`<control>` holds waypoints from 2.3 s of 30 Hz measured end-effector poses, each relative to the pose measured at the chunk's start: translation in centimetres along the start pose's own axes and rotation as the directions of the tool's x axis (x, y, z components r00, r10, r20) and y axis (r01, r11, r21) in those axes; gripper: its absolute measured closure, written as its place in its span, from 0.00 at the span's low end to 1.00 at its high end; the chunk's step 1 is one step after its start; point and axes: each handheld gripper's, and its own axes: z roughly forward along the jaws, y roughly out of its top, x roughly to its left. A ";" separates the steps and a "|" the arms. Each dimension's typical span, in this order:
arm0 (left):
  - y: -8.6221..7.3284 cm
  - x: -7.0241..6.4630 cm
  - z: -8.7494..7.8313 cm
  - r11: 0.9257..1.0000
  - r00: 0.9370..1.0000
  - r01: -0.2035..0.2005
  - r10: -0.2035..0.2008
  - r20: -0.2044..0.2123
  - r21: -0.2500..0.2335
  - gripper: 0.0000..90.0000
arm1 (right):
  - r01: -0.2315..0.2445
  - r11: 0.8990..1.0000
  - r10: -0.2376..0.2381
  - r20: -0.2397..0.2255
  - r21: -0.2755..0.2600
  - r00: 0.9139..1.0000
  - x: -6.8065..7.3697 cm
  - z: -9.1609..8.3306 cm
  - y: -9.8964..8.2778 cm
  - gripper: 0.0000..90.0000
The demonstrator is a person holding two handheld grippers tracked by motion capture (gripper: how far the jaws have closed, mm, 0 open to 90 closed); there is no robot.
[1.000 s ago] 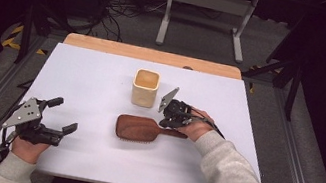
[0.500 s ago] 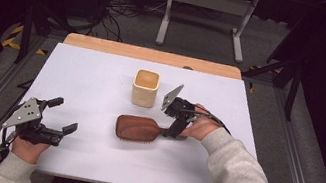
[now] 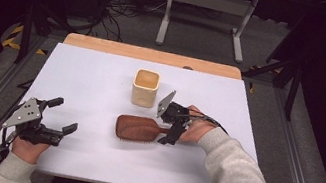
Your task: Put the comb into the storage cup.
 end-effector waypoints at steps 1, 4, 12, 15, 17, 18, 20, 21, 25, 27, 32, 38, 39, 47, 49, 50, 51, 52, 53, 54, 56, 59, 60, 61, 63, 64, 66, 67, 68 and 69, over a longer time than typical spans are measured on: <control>0.0 0.0 0.0 1.000 1.000 0.001 -0.001 0.000 0.000 0.04 | 0.004 1.000 -0.004 -0.006 0.008 1.000 0.0 0.1 0.0 0.08; 0.0 0.0 0.0 1.000 1.000 0.000 0.000 0.000 0.000 0.04 | 0.022 0.999 -0.021 -0.011 0.039 1.000 -0.2 0.5 0.0 0.20; 0.0 0.0 0.0 1.000 1.000 0.003 -0.003 -0.001 0.001 0.04 | 0.069 0.993 -0.067 -0.023 0.099 0.998 -0.3 1.2 0.5 0.54; 0.0 0.0 0.0 1.000 1.000 -0.001 0.001 0.001 0.000 0.04 | 0.074 0.993 -0.073 -0.020 0.095 0.997 -0.4 1.2 0.6 0.62; 0.0 0.0 0.0 1.000 1.000 0.003 -0.003 0.003 0.005 0.04 | 0.089 0.991 -0.086 -0.027 0.100 0.996 -0.4 1.1 0.7 0.74; 0.0 0.0 0.0 1.000 1.000 0.003 -0.003 0.003 0.005 0.04 | 0.092 0.991 -0.089 -0.028 0.102 0.996 -0.3 1.1 0.7 0.76; 0.0 0.0 0.0 1.000 1.000 0.008 -0.008 0.002 0.003 0.04 | 0.101 0.989 -0.098 -0.027 0.104 0.995 -0.2 1.1 0.7 0.77; 0.0 0.0 0.0 1.000 1.000 0.006 -0.006 0.004 0.004 0.04 | 0.105 0.989 -0.102 -0.028 0.106 0.994 -0.2 1.1 0.7 0.78; 0.0 0.0 0.0 1.000 1.000 0.005 -0.005 0.003 0.003 0.04 | 0.112 0.987 -0.111 -0.019 0.114 0.994 0.0 1.1 0.8 0.79; 0.0 0.0 0.0 1.000 1.000 0.005 -0.005 0.003 0.005 0.04 | 0.097 0.987 -0.096 -0.012 0.125 0.995 0.1 1.0 0.8 0.80; 0.0 0.0 0.0 1.000 1.000 0.003 -0.003 0.001 0.005 0.04 | 0.102 0.988 -0.103 0.001 0.117 0.995 0.2 0.9 0.7 0.81; 0.0 0.0 0.0 1.000 1.000 0.001 -0.001 -0.003 0.004 0.04 | 0.083 0.993 -0.085 0.019 0.084 0.996 0.4 0.5 1.0 0.81; 0.0 0.0 -0.1 1.000 1.000 0.001 -0.001 -0.001 0.008 0.04 | 0.080 0.994 -0.082 0.024 0.074 0.996 0.5 0.5 1.2 0.81; 0.0 0.0 -0.1 1.000 1.000 0.004 -0.004 0.000 0.003 0.04 | 0.080 0.997 -0.079 0.036 -0.016 0.996 1.1 -0.9 1.9 0.81; 0.0 0.0 -0.1 1.000 1.000 0.000 0.000 -0.004 0.000 0.04 | 0.089 0.995 -0.087 0.050 -0.049 0.995 1.2 -1.3 2.1 0.81; 0.0 0.1 -0.1 1.000 1.000 -0.002 0.002 -0.003 0.000 0.04 | 0.088 0.993 -0.083 0.063 -0.077 0.995 1.4 -1.9 2.3 0.81; 0.0 0.1 -0.1 1.000 1.000 -0.002 0.002 -0.003 0.000 0.04 | 0.088 0.993 -0.083 0.063 -0.077 0.995 1.4 -1.9 2.3 0.81; 0.0 0.1 -0.1 1.000 1.000 -0.001 0.001 -0.003 0.000 0.04 | 0.086 0.992 -0.080 0.061 -0.092 0.995 1.5 -2.2 2.3 0.81; 0.0 0.0 -0.1 1.000 1.000 0.002 -0.002 -0.004 -0.001 0.04 | 0.081 0.989 -0.072 0.076 -0.125 0.994 1.7 -2.7 2.4 0.81; 0.0 0.0 -0.1 1.000 1.000 0.002 -0.002 -0.004 -0.001 0.04 | 0.085 0.986 -0.072 0.087 -0.146 0.994 1.8 -2.9 2.3 0.81; 0.0 0.0 -0.1 1.000 1.000 0.004 -0.004 -0.002 0.000 0.04 | 0.077 0.978 -0.059 0.099 -0.194 0.993 1.9 -3.5 2.1 0.81; 0.0 0.0 -0.1 1.000 1.000 -0.001 0.001 -0.002 0.001 0.04 | 0.070 0.962 -0.038 0.124 -0.262 0.992 2.2 -4.1 1.8 0.81; 0.0 0.0 -0.1 1.000 1.000 -0.001 0.001 -0.002 0.001 0.04 | 0.070 0.962 -0.038 0.124 -0.262 0.992 2.2 -4.1 1.8 0.81; 0.0 0.0 -0.1 1.000 1.000 0.002 -0.002 -0.002 0.000 0.04 | 0.066 0.951 -0.020 0.150 -0.303 0.988 2.5 -4.4 1.6 0.81; 0.0 0.0 0.0 1.000 1.000 0.009 -0.009 0.001 0.000 0.04 | 0.061 0.935 -0.001 0.168 -0.349 0.986 2.8 -4.7 1.4 0.81; 0.0 0.0 0.0 1.000 1.000 0.009 -0.009 0.001 0.000 0.04 | 0.061 0.935 -0.001 0.168 -0.349 0.986 2.8 -4.7 1.4 0.81; 0.0 0.0 0.0 1.000 1.000 0.011 -0.011 0.004 0.000 0.04 | 0.051 0.910 0.025 0.178 -0.410 0.984 3.1 -5.0 1.0 0.81; 0.0 0.0 0.0 1.000 1.000 0.014 -0.013 0.006 -0.004 0.04 | 0.044 0.903 0.032 0.170 -0.428 0.985 3.2 -4.9 0.8 0.81; 0.0 0.0 0.0 1.000 1.000 0.013 -0.013 0.008 -0.002 0.04 | 0.041 0.896 0.047 0.187 -0.442 0.981 3.4 -4.9 0.7 0.81; 0.0 -0.1 0.1 1.000 1.000 0.008 -0.008 0.007 0.013 0.04 | 0.035 0.888 0.057 0.186 -0.458 0.981 3.6 -4.9 0.5 0.81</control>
